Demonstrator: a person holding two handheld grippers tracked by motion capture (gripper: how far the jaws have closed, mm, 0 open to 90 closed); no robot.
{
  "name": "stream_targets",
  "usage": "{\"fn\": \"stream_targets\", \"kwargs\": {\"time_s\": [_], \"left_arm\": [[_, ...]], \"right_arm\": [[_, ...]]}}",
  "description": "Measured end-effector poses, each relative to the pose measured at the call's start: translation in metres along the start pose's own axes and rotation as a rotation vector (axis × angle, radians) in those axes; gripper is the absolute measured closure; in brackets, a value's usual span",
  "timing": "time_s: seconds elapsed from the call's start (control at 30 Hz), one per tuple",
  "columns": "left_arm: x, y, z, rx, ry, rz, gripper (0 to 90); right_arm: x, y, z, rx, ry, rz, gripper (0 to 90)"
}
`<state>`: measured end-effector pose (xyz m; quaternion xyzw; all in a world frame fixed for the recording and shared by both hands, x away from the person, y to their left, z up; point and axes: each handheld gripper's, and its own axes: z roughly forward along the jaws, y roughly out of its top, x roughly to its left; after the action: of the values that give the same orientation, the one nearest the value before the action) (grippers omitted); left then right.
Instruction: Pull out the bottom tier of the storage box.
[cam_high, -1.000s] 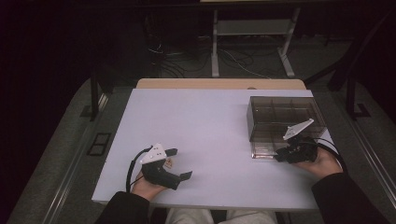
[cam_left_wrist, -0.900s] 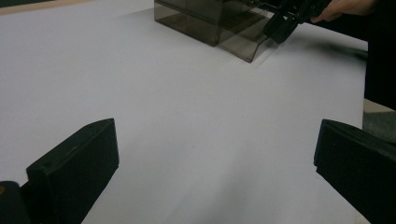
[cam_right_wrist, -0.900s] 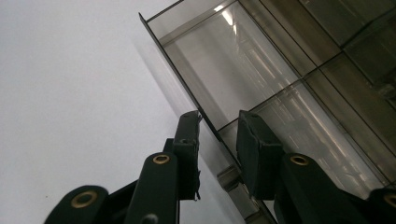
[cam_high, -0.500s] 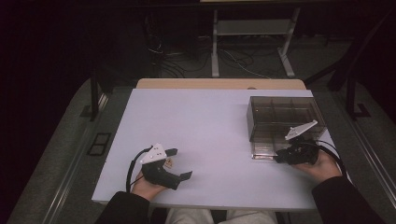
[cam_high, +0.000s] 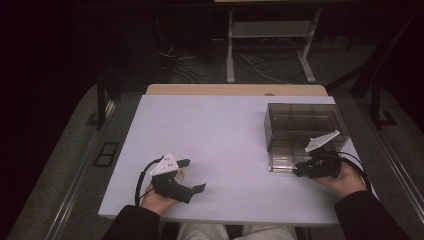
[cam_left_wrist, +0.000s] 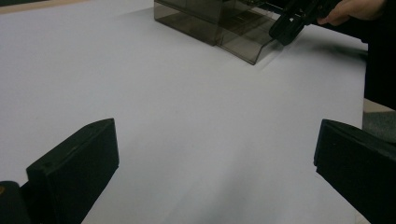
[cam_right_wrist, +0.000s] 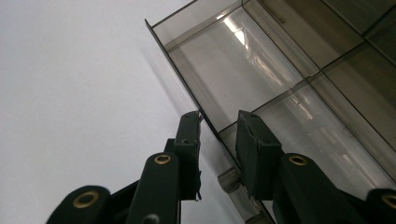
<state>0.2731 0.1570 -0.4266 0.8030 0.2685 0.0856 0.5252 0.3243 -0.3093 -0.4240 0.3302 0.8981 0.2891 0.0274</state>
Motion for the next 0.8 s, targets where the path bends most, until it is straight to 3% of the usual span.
{"fn": "stream_targets", "kwargs": {"time_s": [0.3,0.37,0.5,0.8], "left_arm": [[0.0,0.0,0.0,0.0,0.001,0.0,0.0],[0.0,0.0,0.0,0.0,0.001,0.0,0.0],[0.0,0.0,0.0,0.001,0.0,0.001,0.0],[0.0,0.0,-0.001,-0.001,-0.001,0.0,0.0]], "right_arm": [[0.001,-0.002,-0.001,-0.005,0.013,-0.002,68.7],[0.0,-0.002,-0.004,-0.031,0.025,0.001,68.4],[0.0,-0.002,-0.011,-0.094,0.033,0.009,62.0],[0.007,0.0,-0.026,-0.17,0.038,0.051,43.4]]}}
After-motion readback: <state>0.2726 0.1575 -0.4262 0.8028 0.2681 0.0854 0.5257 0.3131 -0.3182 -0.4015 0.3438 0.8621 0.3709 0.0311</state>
